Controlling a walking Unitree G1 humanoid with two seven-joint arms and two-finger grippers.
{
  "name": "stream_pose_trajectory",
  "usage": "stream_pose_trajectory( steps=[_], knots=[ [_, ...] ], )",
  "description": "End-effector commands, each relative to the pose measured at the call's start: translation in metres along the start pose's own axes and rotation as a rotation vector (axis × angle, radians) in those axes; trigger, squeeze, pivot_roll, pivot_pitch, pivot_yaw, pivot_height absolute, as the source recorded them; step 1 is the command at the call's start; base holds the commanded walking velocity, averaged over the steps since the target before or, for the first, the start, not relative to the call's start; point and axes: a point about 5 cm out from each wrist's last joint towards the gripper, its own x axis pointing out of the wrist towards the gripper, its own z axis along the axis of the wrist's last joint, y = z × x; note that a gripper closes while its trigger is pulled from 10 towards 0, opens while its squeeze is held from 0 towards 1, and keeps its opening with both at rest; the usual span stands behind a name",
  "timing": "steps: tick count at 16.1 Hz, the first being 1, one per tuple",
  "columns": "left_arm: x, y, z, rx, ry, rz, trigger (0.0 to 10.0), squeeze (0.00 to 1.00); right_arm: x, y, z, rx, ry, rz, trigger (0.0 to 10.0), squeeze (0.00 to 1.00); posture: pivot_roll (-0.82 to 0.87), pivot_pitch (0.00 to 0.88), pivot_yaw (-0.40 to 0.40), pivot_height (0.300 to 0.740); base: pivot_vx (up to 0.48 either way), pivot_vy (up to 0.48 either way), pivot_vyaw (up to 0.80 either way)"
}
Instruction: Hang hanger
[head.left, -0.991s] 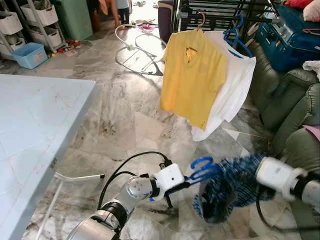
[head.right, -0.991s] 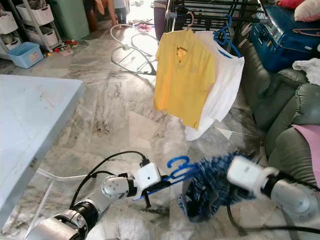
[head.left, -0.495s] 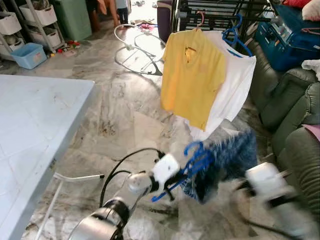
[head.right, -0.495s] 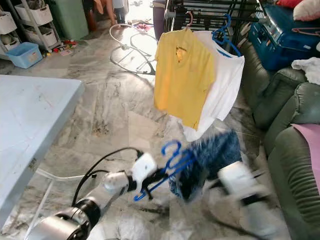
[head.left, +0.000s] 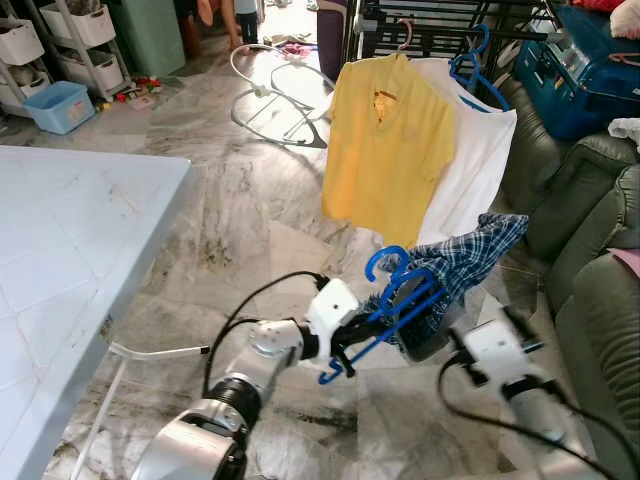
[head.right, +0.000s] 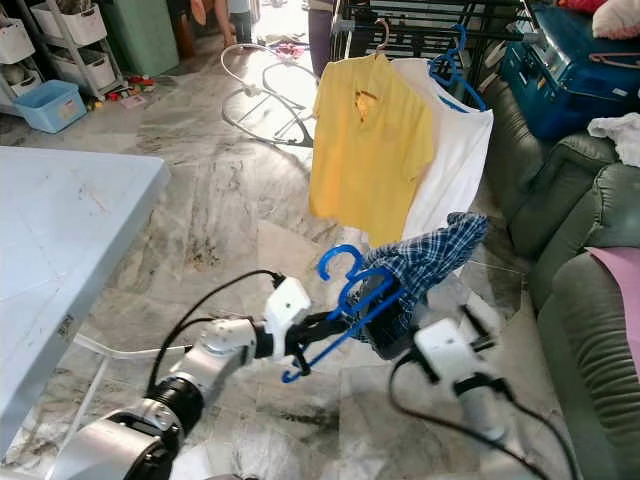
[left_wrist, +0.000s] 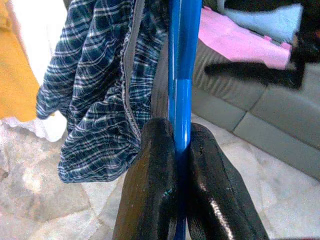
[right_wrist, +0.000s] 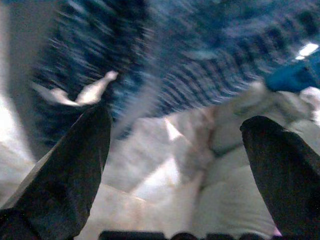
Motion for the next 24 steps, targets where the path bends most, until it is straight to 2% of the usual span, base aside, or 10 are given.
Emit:
stream_pose_trajectory(
  steps=[1, 6, 12, 13, 14, 16, 17, 18, 20, 24],
  knots=[
    [0.000, -0.002, 0.004, 0.039, -0.018, -0.038, 0.0, 0.00, 0.000, -0.011, -0.006, -0.036, 0.019, -0.054, 10.0, 0.00, 0.02, 0.100, -0.023, 0.740, 0.000, 0.000, 0.00],
    [0.003, -0.013, 0.007, 0.071, -0.053, -0.132, 0.0, 0.00, 0.016, -0.016, -0.003, -0.014, 0.000, -0.070, 10.0, 0.00, 0.01, 0.104, -0.019, 0.740, 0.000, 0.000, 0.00],
    [0.009, -0.017, 0.015, 0.086, -0.083, -0.159, 0.0, 0.00, 0.027, -0.002, 0.012, 0.071, -0.037, -0.025, 10.0, 0.00, 0.02, 0.105, -0.022, 0.740, 0.000, 0.000, 0.00],
    [0.008, -0.019, 0.014, 0.087, -0.084, -0.173, 0.0, 0.00, 0.025, 0.003, 0.009, 0.105, -0.046, -0.006, 0.2, 0.00, 0.02, 0.105, -0.021, 0.740, 0.000, 0.000, 0.00],
    [0.008, -0.020, 0.013, 0.090, -0.077, -0.173, 0.0, 0.00, 0.024, 0.007, 0.011, 0.135, -0.061, 0.016, 0.0, 0.00, 0.01, 0.106, -0.021, 0.740, 0.000, 0.000, 0.00],
    [0.008, -0.018, 0.013, 0.091, -0.072, -0.153, 0.0, 0.00, 0.019, 0.017, 0.012, 0.155, -0.065, 0.086, 0.0, 0.00, 0.01, 0.106, -0.021, 0.740, 0.000, 0.000, 0.00],
    [0.009, -0.016, 0.014, 0.095, -0.074, -0.135, 0.0, 0.00, 0.013, 0.026, 0.009, 0.180, -0.040, 0.143, 7.2, 0.00, 0.01, 0.106, -0.021, 0.740, 0.000, 0.000, 0.00],
    [0.009, -0.014, 0.016, 0.094, -0.075, -0.121, 0.0, 0.00, 0.007, 0.034, 0.008, 0.175, -0.038, 0.196, 10.0, 0.00, 0.01, 0.105, -0.022, 0.740, 0.000, 0.000, 0.00],
    [0.010, -0.013, 0.017, 0.094, -0.070, -0.116, 0.0, 0.00, -0.008, 0.050, 0.006, 0.178, -0.025, 0.292, 10.0, 0.00, 0.00, 0.105, -0.017, 0.740, 0.000, 0.000, 0.00],
    [0.010, -0.014, 0.017, 0.094, -0.068, -0.130, 0.0, 0.00, -0.006, 0.043, 0.000, 0.167, 0.005, 0.199, 10.0, 0.00, 0.00, 0.105, -0.006, 0.740, 0.000, 0.000, 0.00]
  ],
)
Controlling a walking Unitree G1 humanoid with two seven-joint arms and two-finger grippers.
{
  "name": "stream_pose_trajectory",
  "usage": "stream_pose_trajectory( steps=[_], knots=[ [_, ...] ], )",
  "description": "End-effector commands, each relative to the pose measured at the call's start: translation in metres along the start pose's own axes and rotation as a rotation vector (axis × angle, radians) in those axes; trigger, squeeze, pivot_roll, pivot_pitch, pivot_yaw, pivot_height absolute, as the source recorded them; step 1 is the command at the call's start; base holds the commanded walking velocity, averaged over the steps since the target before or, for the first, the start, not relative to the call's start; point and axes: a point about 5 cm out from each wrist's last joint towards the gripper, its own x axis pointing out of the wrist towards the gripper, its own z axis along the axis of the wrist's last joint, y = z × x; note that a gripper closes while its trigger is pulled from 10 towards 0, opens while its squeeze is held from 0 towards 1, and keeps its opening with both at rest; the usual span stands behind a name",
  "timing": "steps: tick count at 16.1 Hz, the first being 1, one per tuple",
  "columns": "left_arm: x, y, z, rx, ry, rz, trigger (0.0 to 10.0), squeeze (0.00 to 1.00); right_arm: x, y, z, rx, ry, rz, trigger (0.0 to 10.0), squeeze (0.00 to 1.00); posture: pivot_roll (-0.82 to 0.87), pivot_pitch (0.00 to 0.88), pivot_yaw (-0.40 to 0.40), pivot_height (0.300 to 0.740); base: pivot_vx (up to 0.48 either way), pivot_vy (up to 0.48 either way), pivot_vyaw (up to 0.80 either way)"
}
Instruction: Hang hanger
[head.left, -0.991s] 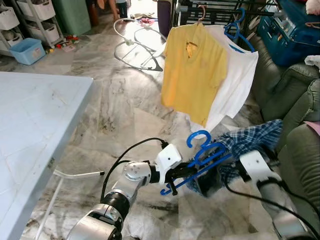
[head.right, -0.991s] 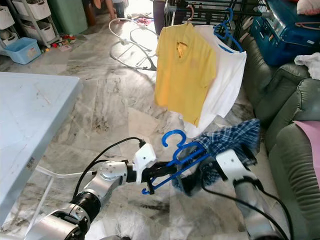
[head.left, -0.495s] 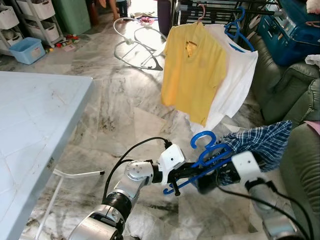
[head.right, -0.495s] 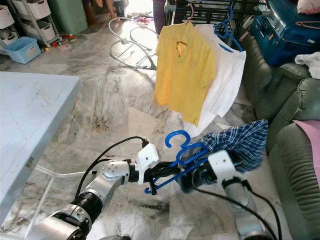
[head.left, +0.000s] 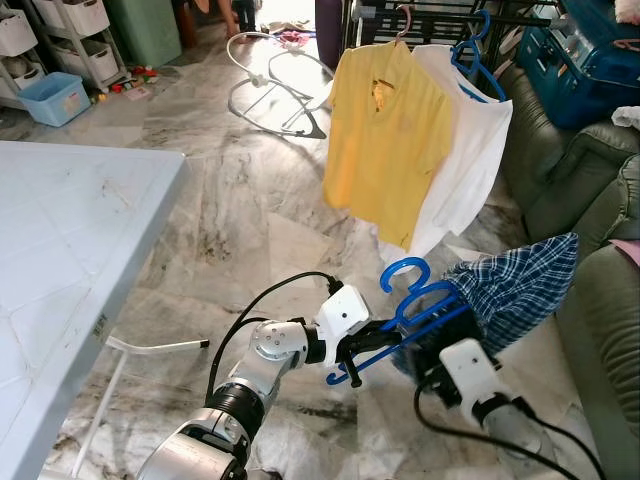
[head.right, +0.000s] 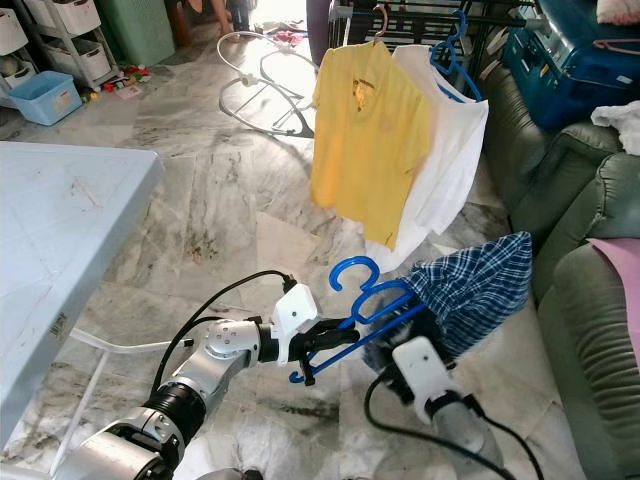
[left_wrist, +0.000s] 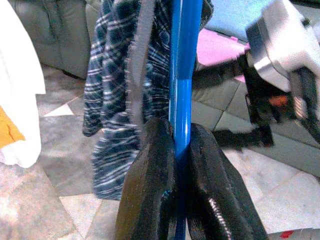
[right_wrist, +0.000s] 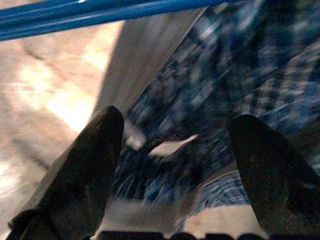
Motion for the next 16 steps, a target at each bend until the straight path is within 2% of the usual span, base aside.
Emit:
stream_pose_trajectory(
  steps=[1, 3, 4, 8, 9, 11, 13, 14, 15, 16],
  knots=[
    [0.003, 0.002, 0.008, 0.027, -0.012, -0.013, 0.0, 0.00, 0.002, -0.012, 0.002, -0.020, 0.008, -0.072, 10.0, 0.00, 0.00, 0.103, -0.005, 0.740, 0.000, 0.000, 0.00],
    [0.000, 0.005, 0.007, 0.031, -0.003, 0.004, 0.0, 0.00, 0.003, -0.021, 0.008, -0.048, -0.010, -0.139, 10.0, 0.00, 0.01, 0.100, -0.009, 0.740, 0.000, 0.000, 0.00],
    [-0.001, 0.007, 0.006, 0.030, 0.005, 0.021, 0.0, 0.00, 0.003, -0.021, 0.014, -0.041, -0.034, -0.142, 10.0, 1.00, 0.01, 0.099, -0.013, 0.740, 0.000, 0.000, 0.00],
    [-0.002, 0.008, 0.003, 0.024, 0.021, 0.055, 0.0, 0.00, -0.002, 0.003, 0.027, -0.024, -0.083, -0.064, 10.0, 1.00, 0.01, 0.098, -0.019, 0.740, 0.000, 0.000, 0.00],
    [-0.002, 0.012, 0.002, 0.035, 0.040, 0.112, 0.0, 0.00, -0.009, 0.028, 0.027, 0.027, -0.076, 0.017, 10.0, 1.00, 0.01, 0.095, -0.017, 0.740, 0.000, 0.000, 0.00],
    [-0.001, 0.012, 0.002, 0.039, 0.040, 0.114, 0.0, 0.00, -0.013, 0.042, 0.022, 0.038, -0.052, 0.062, 10.0, 1.00, 0.01, 0.093, -0.016, 0.740, 0.000, 0.000, 0.00],
    [0.000, 0.012, 0.003, 0.041, 0.040, 0.116, 0.0, 0.00, -0.014, 0.037, 0.020, 0.020, -0.052, -0.001, 10.0, 1.00, 0.00, 0.093, -0.013, 0.740, 0.000, 0.000, 0.00],
    [0.000, 0.012, 0.003, 0.040, 0.042, 0.117, 0.0, 0.00, -0.014, 0.027, 0.020, 0.006, -0.053, -0.085, 10.0, 1.00, 0.00, 0.092, -0.011, 0.740, 0.000, 0.000, 0.00],
    [0.000, 0.012, 0.003, 0.041, 0.044, 0.115, 0.0, 0.00, -0.013, 0.008, 0.018, -0.054, -0.038, -0.217, 10.0, 0.97, 0.01, 0.092, -0.011, 0.740, 0.000, 0.000, 0.00],
    [0.000, 0.012, 0.003, 0.043, 0.045, 0.114, 0.0, 0.00, -0.013, -0.001, 0.016, -0.072, -0.023, -0.266, 10.0, 0.95, 0.01, 0.093, -0.012, 0.740, 0.000, 0.000, 0.00]
  ],
)
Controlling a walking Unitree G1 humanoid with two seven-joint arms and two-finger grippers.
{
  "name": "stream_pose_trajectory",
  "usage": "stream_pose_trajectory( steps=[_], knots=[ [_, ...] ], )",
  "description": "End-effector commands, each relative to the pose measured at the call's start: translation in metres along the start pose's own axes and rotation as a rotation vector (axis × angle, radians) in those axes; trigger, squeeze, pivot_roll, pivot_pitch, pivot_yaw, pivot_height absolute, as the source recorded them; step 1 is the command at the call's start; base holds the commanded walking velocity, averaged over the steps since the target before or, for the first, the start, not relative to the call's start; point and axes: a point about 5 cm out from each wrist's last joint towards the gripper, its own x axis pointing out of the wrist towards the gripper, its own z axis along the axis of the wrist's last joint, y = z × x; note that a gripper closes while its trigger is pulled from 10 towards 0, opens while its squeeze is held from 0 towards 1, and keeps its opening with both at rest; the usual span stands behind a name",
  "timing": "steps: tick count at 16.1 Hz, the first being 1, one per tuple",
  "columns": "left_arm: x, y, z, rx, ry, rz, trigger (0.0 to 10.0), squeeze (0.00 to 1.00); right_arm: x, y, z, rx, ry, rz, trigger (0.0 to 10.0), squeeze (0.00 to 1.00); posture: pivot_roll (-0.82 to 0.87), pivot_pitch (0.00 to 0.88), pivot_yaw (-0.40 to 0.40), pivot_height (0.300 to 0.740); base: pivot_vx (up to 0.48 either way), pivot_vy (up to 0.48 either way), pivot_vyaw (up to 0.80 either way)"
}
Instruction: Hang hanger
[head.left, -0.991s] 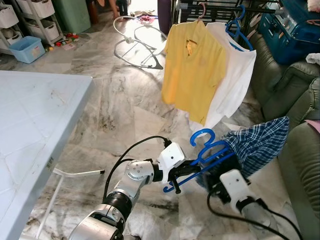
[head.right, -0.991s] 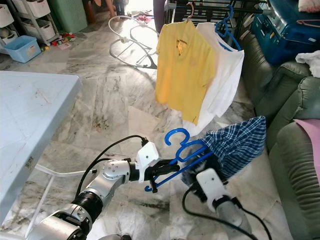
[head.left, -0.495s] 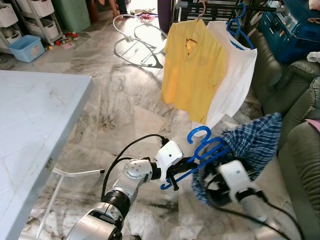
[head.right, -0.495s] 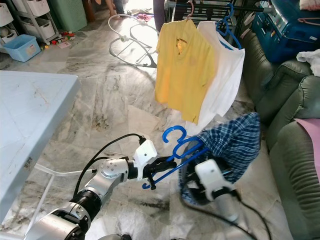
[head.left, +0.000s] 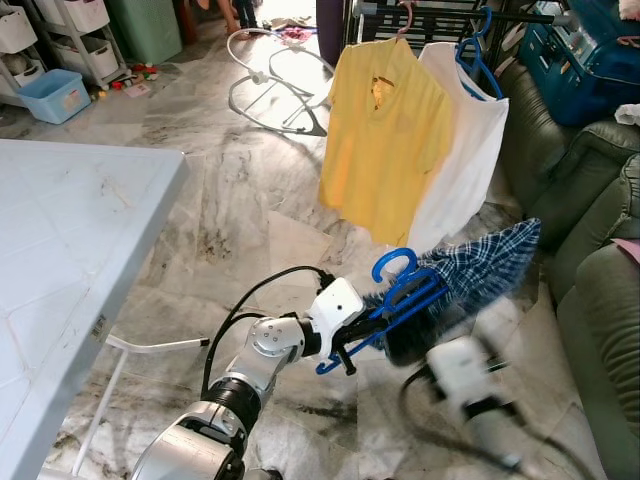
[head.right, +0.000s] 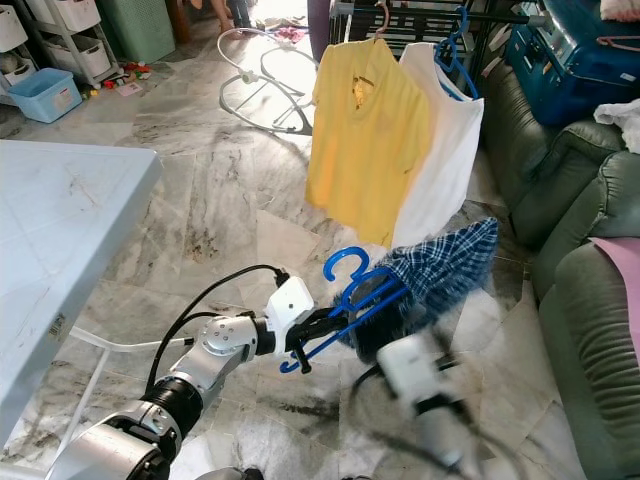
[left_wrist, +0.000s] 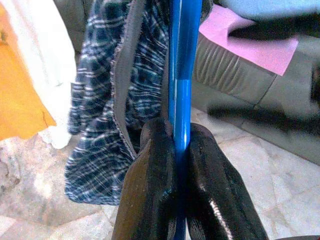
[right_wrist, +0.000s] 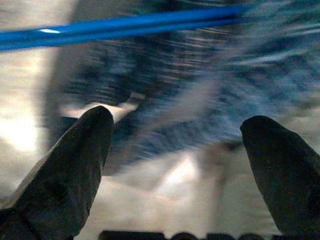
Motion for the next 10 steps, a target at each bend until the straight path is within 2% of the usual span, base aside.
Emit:
stream_pose_trajectory(
  steps=[1, 3, 4, 5, 6, 9, 10],
  knots=[
    [0.004, 0.000, 0.005, 0.029, -0.004, -0.019, 0.0, 0.00, 0.001, -0.008, -0.005, -0.027, 0.026, -0.045, 10.0, 0.95, 0.01, 0.094, -0.013, 0.740, 0.000, 0.000, 0.00],
    [0.003, 0.000, 0.006, 0.032, -0.003, -0.023, 0.0, 0.00, 0.007, -0.019, -0.003, -0.109, -0.005, -0.081, 10.0, 0.81, 0.02, 0.095, -0.013, 0.740, 0.000, 0.000, 0.00],
    [0.003, 0.000, 0.005, 0.032, -0.003, -0.022, 0.0, 0.00, 0.015, -0.026, -0.005, -0.117, 0.000, -0.088, 10.0, 0.74, 0.02, 0.096, -0.016, 0.740, 0.000, 0.000, 0.00],
    [0.003, 0.000, 0.005, 0.033, -0.003, -0.020, 0.0, 0.00, 0.018, -0.028, -0.005, -0.118, 0.003, -0.092, 10.0, 0.74, 0.02, 0.096, -0.016, 0.740, 0.000, 0.000, 0.00],
    [0.004, -0.001, 0.005, 0.029, -0.007, -0.022, 0.0, 0.00, 0.027, -0.030, -0.004, -0.116, 0.004, -0.090, 10.0, 0.67, 0.03, 0.097, -0.018, 0.740, 0.000, 0.000, 0.00],
    [0.005, -0.003, 0.007, 0.023, -0.024, -0.044, 0.0, 0.00, 0.043, -0.030, 0.001, -0.112, 0.004, -0.086, 10.0, 0.66, 0.04, 0.097, -0.021, 0.740, 0.000, 0.000, 0.00],
    [0.004, -0.004, 0.007, 0.019, -0.030, -0.054, 0.0, 0.00, 0.049, -0.030, 0.002, -0.088, 0.008, -0.090, 10.0, 0.63, 0.04, 0.099, -0.023, 0.740, 0.000, 0.000, 0.00]
  ],
)
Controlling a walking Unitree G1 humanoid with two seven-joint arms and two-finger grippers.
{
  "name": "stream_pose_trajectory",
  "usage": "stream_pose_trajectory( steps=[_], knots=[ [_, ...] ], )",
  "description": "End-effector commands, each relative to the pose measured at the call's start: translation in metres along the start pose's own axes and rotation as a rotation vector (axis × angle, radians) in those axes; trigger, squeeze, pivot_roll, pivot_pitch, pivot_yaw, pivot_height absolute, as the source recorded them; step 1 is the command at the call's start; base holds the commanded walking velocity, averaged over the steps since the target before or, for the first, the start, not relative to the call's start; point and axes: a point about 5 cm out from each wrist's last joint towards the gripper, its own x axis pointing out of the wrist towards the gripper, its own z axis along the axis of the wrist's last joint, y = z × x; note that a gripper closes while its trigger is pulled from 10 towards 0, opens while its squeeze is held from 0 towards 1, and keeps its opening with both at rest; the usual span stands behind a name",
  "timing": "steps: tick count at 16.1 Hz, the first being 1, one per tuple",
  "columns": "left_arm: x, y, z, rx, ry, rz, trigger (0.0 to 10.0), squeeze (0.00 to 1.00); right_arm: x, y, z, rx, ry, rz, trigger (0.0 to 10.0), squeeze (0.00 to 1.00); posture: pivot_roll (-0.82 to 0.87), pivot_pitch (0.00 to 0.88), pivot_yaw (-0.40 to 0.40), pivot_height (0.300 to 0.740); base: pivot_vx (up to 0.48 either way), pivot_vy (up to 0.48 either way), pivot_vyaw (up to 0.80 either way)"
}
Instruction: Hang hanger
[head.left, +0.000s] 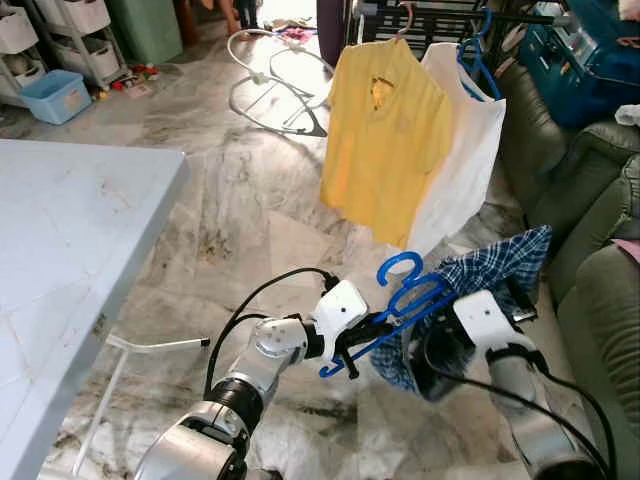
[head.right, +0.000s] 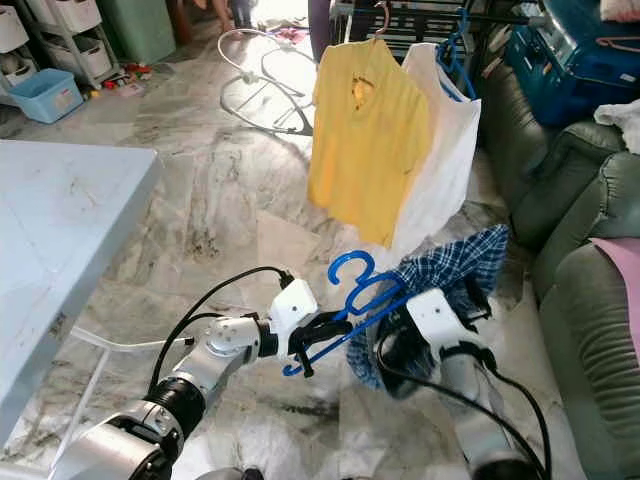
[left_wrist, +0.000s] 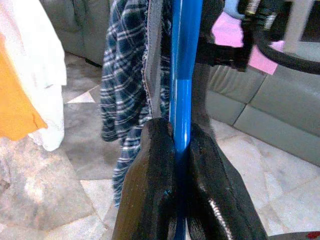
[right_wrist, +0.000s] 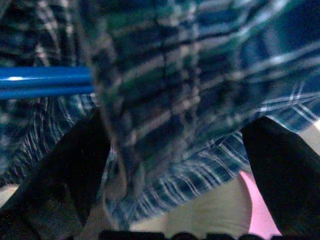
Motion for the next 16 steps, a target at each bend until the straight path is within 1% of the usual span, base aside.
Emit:
stream_pose_trajectory(
  steps=[1, 2, 3, 4, 5, 6, 7, 8, 9, 10, 11, 14, 15, 16],
  knots=[
    [0.002, 0.000, 0.007, 0.020, -0.032, -0.019, 0.0, 0.00, 0.000, 0.001, -0.005, 0.019, 0.023, 0.002, 10.0, 0.63, 0.04, 0.099, -0.023, 0.740, 0.000, 0.000, 0.00],
    [0.002, -0.002, 0.007, 0.018, -0.039, -0.033, 0.0, 0.00, 0.008, -0.001, -0.008, 0.033, 0.038, -0.014, 0.0, 0.63, 0.05, 0.098, -0.025, 0.740, 0.000, 0.000, 0.00],
    [0.003, -0.002, 0.007, 0.018, -0.040, -0.034, 0.0, 0.00, 0.010, -0.004, -0.010, 0.044, 0.047, -0.023, 0.0, 0.62, 0.05, 0.095, -0.027, 0.740, 0.000, 0.000, 0.00],
    [0.003, -0.003, 0.007, 0.016, -0.046, -0.041, 0.0, 0.00, 0.012, -0.013, -0.013, 0.042, 0.059, -0.068, 0.0, 0.55, 0.06, 0.095, -0.029, 0.740, 0.000, 0.000, 0.00],
    [0.003, -0.003, 0.007, 0.017, -0.046, -0.042, 0.0, 0.00, 0.012, -0.015, -0.014, 0.040, 0.060, -0.075, 0.0, 0.51, 0.06, 0.095, -0.029, 0.740, 0.000, 0.000, 0.00],
    [0.003, -0.003, 0.007, 0.019, -0.045, -0.040, 0.0, 0.00, 0.012, -0.020, -0.015, 0.046, 0.058, -0.101, 0.0, 0.51, 0.06, 0.091, -0.031, 0.740, 0.000, 0.000, 0.00],
    [0.002, -0.001, 0.007, 0.022, -0.041, -0.028, 0.0, 0.00, 0.010, -0.035, -0.017, 0.061, 0.046, -0.171, 0.0, 0.38, 0.05, 0.089, -0.032, 0.740, 0.000, 0.000, 0.00],
    [0.001, -0.001, 0.007, 0.023, -0.039, -0.025, 0.0, 0.00, 0.009, -0.040, -0.018, 0.067, 0.038, -0.196, 0.0, 0.38, 0.05, 0.089, -0.032, 0.740, 0.000, 0.000, 0.00],
    [0.001, -0.001, 0.007, 0.023, -0.039, -0.025, 0.0, 0.00, 0.009, -0.040, -0.018, 0.067, 0.038, -0.196, 0.0, 0.38, 0.05, 0.089, -0.032, 0.740, 0.000, 0.000, 0.00],
    [0.001, 0.000, 0.006, 0.022, -0.037, -0.020, 0.0, 0.00, 0.007, -0.048, -0.016, 0.083, 0.010, -0.236, 0.0, 0.06, 0.05, 0.081, -0.032, 0.740, 0.000, 0.000, 0.00],
    [0.001, -0.001, 0.005, 0.020, -0.033, -0.020, 0.0, 0.00, 0.000, -0.060, -0.010, 0.099, -0.049, -0.296, 0.0, 0.00, 0.04, 0.078, -0.030, 0.740, 0.000, 0.000, 0.00],
    [0.005, -0.003, 0.006, 0.023, -0.023, -0.027, 0.0, 0.00, -0.008, -0.065, -0.002, 0.075, -0.108, -0.330, 0.0, 0.00, 0.02, 0.079, -0.021, 0.740, 0.000, 0.000, 0.00],
    [0.005, -0.003, 0.005, 0.035, -0.006, -0.023, 0.0, 0.00, -0.010, -0.065, 0.004, 0.076, -0.141, -0.325, 0.0, 0.00, 0.02, 0.079, -0.022, 0.740, 0.000, 0.000, 0.00],
    [0.006, -0.002, 0.003, 0.046, 0.019, -0.006, 0.0, 0.00, -0.011, -0.061, 0.011, 0.080, -0.173, -0.292, 0.0, 0.00, 0.02, 0.078, -0.023, 0.740, 0.000, 0.000, 0.00]
  ],
)
